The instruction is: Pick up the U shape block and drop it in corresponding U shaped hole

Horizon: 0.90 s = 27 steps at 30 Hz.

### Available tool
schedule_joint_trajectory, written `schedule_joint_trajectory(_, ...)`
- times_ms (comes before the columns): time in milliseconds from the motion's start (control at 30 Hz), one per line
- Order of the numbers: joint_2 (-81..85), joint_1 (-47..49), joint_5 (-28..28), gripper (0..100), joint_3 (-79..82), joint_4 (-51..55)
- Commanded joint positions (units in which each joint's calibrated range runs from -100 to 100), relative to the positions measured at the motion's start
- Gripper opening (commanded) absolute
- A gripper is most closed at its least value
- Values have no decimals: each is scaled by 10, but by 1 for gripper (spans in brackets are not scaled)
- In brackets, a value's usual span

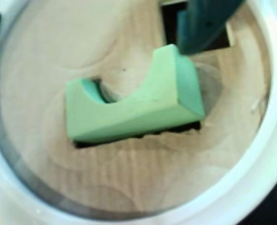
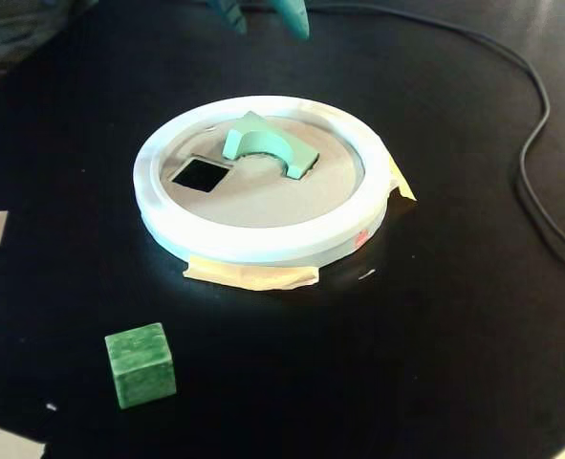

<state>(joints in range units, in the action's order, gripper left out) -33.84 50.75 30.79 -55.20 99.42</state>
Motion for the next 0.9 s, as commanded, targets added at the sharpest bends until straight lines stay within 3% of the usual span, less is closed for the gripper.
schedule_joint_trajectory(0, 57, -2, -7, 64, -47, 6)
schedule_joint_trajectory(667, 3, -11, -9, 64, -45, 6)
schedule_joint_trajectory(867, 24, -13, -44, 64, -45, 6)
